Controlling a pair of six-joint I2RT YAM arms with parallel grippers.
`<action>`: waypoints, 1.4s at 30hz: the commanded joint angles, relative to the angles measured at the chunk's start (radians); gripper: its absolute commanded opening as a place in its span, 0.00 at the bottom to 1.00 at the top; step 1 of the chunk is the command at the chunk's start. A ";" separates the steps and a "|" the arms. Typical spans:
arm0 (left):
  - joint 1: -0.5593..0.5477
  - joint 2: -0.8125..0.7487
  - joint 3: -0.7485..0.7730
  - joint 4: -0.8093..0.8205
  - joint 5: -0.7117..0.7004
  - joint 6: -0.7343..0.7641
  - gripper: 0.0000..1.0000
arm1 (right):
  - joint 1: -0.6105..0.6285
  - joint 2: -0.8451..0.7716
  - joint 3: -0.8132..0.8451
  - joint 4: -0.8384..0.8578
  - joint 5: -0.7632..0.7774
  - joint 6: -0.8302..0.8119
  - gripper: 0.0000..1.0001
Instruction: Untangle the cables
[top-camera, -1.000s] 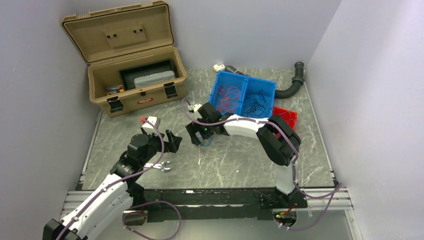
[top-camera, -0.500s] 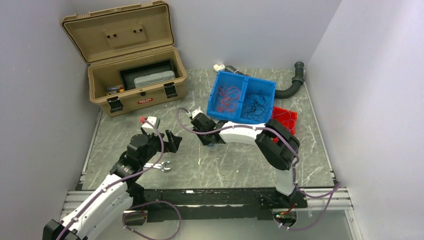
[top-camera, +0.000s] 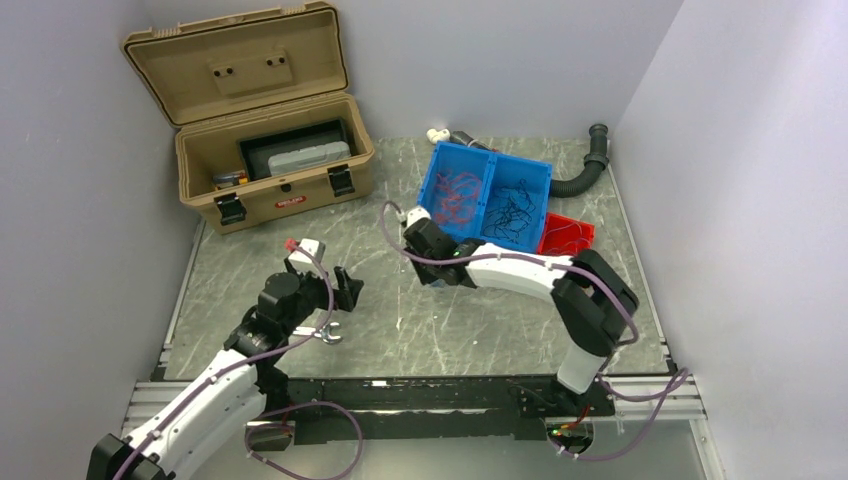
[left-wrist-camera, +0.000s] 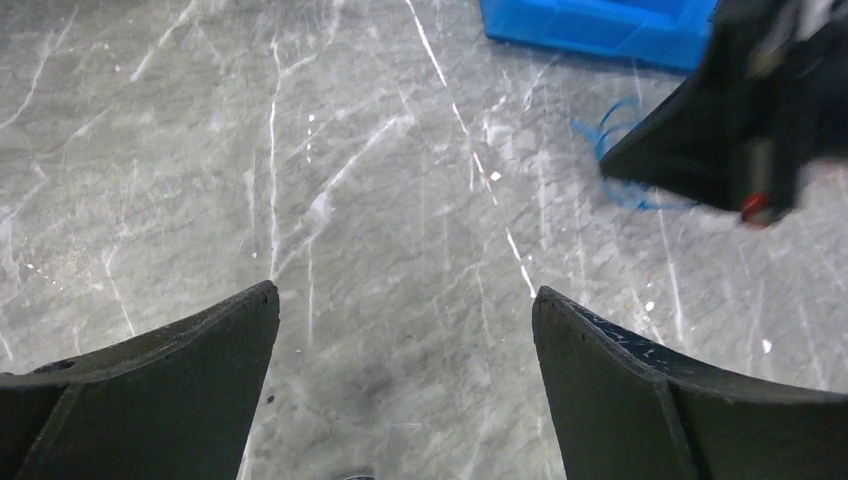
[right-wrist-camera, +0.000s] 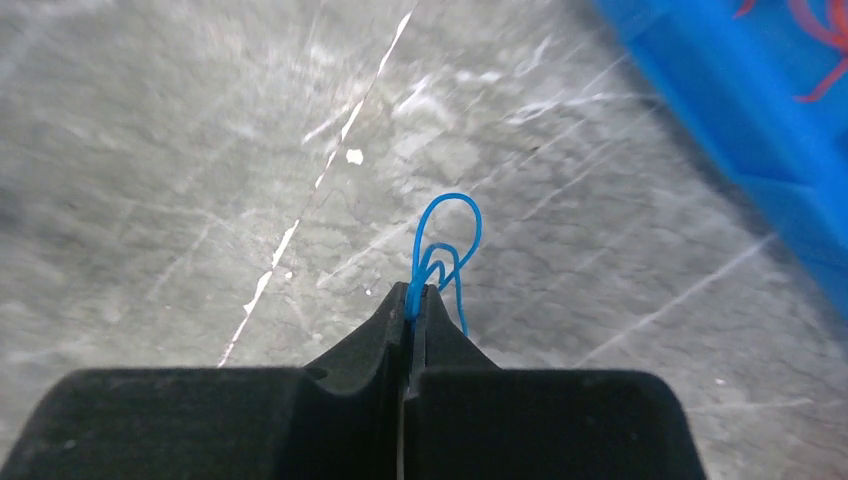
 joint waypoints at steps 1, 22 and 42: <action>0.002 -0.041 -0.031 0.057 0.014 0.057 0.99 | -0.046 -0.142 -0.009 0.066 0.000 0.054 0.00; 0.002 -0.228 -0.128 0.096 0.030 0.049 0.99 | -0.450 -0.622 -0.136 -0.085 -0.033 0.118 0.00; 0.003 -0.236 -0.104 0.043 0.026 0.044 0.99 | -0.941 -0.591 -0.260 -0.078 0.001 0.223 0.00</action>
